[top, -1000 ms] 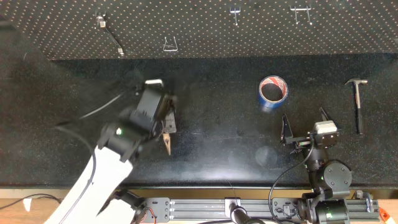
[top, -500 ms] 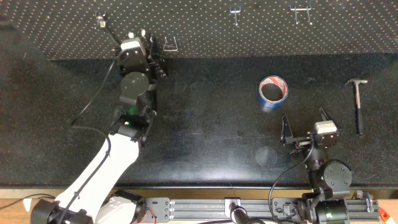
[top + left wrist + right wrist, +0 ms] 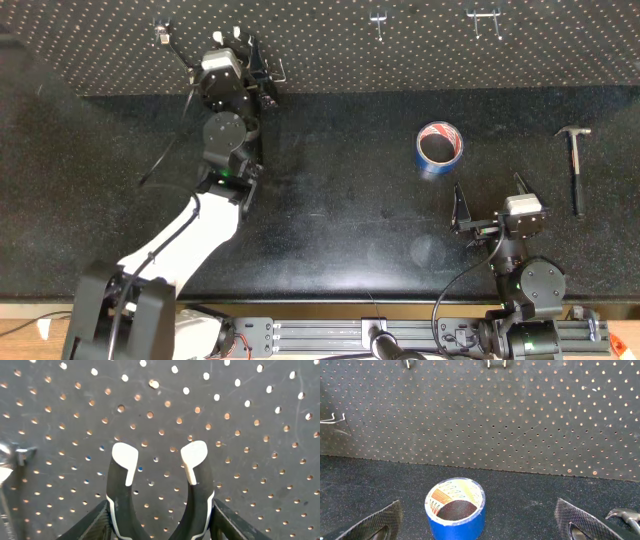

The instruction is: Place Tools Onto Pegboard

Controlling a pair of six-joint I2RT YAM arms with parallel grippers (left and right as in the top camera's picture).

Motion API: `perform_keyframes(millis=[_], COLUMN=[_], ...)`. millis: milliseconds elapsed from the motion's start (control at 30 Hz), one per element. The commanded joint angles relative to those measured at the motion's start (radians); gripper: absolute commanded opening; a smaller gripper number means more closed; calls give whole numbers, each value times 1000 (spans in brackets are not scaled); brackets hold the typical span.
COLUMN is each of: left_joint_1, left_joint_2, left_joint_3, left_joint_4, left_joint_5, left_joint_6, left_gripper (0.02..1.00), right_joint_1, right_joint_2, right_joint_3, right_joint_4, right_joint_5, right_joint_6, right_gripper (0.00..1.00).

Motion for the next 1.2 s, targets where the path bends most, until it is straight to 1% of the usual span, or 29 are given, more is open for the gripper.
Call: perform_keyframes(millis=[33,200,233,467,533,667,733,1100,1200], left_joint_1=[5,26,29,30,30,28,27,27,27], left_joint_2=[71,93,93,113,116,141,145,163,163], left_joint_3=[84,104,104,104,104,104,104,104,104], left_joint_4=[20,22,22,21,19,19,18,-19,-19], left_joint_5=[22,39,54,87,122,128,150,158,158], left_joint_6=[42,43,52,61,61,61,61,61,61], left_gripper=[27,27,27,27,27,25,25,25,45], right_joint_1=[7,7,7,7,7,7,7,7,7], right_joint_2=[-7,-7,-7,-7,-7,-7,-7,-7,-7], right_joint_3=[-3,-3,-3,-3,-3,-3,-3,-3,-3], right_joint_4=[-6,-6,-6,-6,-6,-6,-6,-6,-6], right_joint_5=[-2,-2,-2,-2,-2,-2,-2,-2,-2], right_joint_6=[-15,-15,-15,-15,-15,-14,-14,-14,-14], right_gripper=[998,1000,998,998,998,998,998,998,998])
